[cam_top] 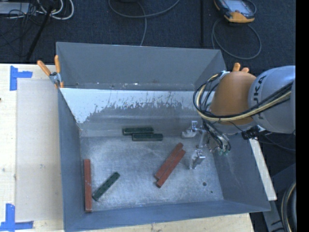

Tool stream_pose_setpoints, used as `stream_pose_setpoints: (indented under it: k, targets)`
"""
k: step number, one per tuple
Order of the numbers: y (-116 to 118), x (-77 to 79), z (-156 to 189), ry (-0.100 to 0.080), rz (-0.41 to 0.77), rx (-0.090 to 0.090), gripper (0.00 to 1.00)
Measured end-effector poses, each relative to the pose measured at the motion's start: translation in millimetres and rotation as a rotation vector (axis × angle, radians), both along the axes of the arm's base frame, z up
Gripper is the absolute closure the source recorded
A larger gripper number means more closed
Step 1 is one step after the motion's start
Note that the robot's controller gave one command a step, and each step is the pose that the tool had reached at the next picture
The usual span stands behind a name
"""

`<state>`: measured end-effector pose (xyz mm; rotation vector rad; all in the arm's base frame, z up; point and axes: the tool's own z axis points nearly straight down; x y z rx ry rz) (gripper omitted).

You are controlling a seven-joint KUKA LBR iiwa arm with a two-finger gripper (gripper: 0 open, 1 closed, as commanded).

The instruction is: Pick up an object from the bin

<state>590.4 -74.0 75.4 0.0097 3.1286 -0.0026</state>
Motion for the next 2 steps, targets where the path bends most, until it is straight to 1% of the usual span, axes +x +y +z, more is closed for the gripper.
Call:
stream_pose_setpoints:
  k: [1, 2]
  targets:
    - [74.1, 16.1, 3.2, -0.006, 0.126, -0.003, 1.0]
    - [74.1, 16.1, 3.2, -0.006, 0.126, -0.003, 1.0]
